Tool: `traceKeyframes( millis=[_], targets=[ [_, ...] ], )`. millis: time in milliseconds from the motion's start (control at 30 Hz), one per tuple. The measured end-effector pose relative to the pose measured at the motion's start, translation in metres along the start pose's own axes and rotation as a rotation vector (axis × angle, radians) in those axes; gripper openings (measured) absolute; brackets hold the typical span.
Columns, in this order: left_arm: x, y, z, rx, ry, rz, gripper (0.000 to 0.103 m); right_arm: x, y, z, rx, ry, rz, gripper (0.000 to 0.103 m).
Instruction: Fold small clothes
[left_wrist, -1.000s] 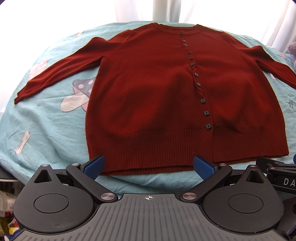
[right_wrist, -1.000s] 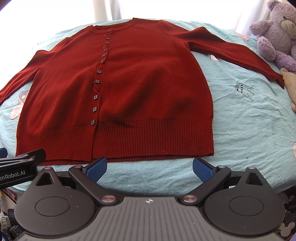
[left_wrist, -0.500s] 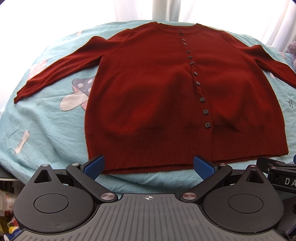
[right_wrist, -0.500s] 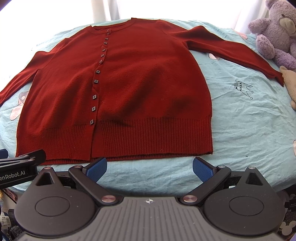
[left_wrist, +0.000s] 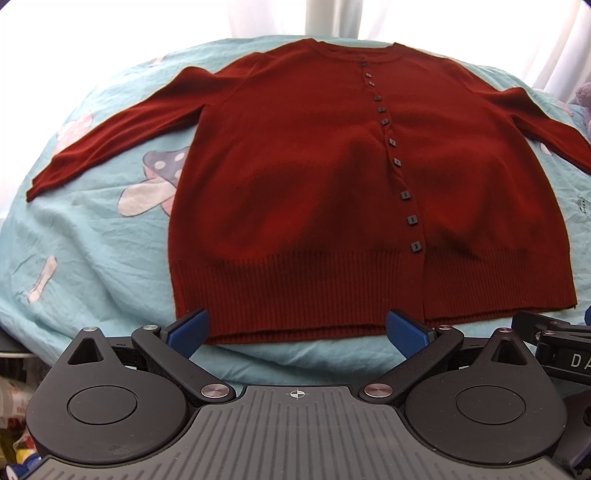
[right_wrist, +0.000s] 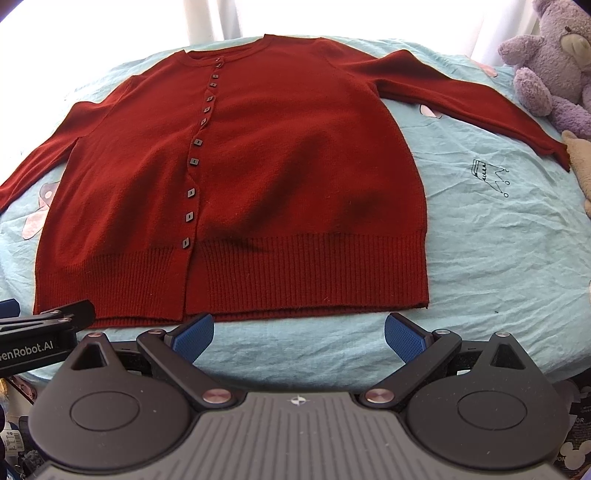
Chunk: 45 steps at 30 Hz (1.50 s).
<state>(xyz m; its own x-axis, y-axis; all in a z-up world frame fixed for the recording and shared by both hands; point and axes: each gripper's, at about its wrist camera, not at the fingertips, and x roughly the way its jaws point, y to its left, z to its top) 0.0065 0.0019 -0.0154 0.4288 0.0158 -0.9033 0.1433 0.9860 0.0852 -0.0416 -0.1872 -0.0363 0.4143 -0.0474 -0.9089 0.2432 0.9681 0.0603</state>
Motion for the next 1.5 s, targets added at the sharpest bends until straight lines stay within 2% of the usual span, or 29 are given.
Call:
traceKeyframes(
  millis=[500, 600, 667, 767, 833, 900, 967, 1100, 1200, 1300, 1400, 1500],
  targets=[
    [0.009, 0.001, 0.006, -0.018, 0.031, -0.002, 0.103, 0.012, -0.012, 0.008, 0.032, 0.005, 0.072, 0.099],
    [0.011, 0.004, 0.009, -0.057, 0.019, -0.015, 0.103, 0.014, -0.027, 0.015, 0.056, -0.072, 0.14, 0.099],
    [0.011, 0.009, 0.012, -0.095, -0.002, -0.027, 0.103, 0.012, -0.046, 0.021, 0.113, -0.193, 0.146, 0.099],
    [0.011, 0.014, 0.018, -0.137, -0.061, -0.034, 0.103, 0.006, -0.088, 0.022, 0.227, -0.505, 0.102, 0.099],
    [0.013, 0.015, 0.022, -0.147, -0.088, -0.049, 0.103, 0.009, -0.118, 0.026, 0.294, -0.648, 0.052, 0.099],
    [0.017, 0.014, 0.027, -0.159, -0.105, -0.067, 0.103, 0.019, -0.153, 0.044, 0.361, -0.644, -0.006, 0.099],
    [0.02, 0.013, 0.031, -0.169, -0.117, -0.088, 0.103, 0.029, -0.191, 0.056, 0.454, -0.653, -0.003, 0.099],
    [0.033, 0.007, 0.049, -0.214, -0.059, -0.067, 0.103, 0.053, -0.271, 0.073, 0.674, -0.652, -0.011, 0.099],
    [0.043, 0.005, 0.06, -0.255, -0.033, -0.051, 0.103, 0.08, -0.327, 0.079, 0.877, -0.651, 0.035, 0.096],
    [0.051, 0.002, 0.07, -0.281, -0.03, -0.052, 0.103, 0.105, -0.362, 0.09, 1.013, -0.658, 0.044, 0.085],
    [0.058, -0.003, 0.076, -0.28, -0.026, -0.041, 0.103, 0.121, -0.385, 0.096, 1.099, -0.663, 0.03, 0.084],
    [0.063, -0.007, 0.081, -0.284, -0.014, -0.038, 0.103, 0.135, -0.399, 0.101, 1.15, -0.692, 0.054, 0.076]
  ],
)
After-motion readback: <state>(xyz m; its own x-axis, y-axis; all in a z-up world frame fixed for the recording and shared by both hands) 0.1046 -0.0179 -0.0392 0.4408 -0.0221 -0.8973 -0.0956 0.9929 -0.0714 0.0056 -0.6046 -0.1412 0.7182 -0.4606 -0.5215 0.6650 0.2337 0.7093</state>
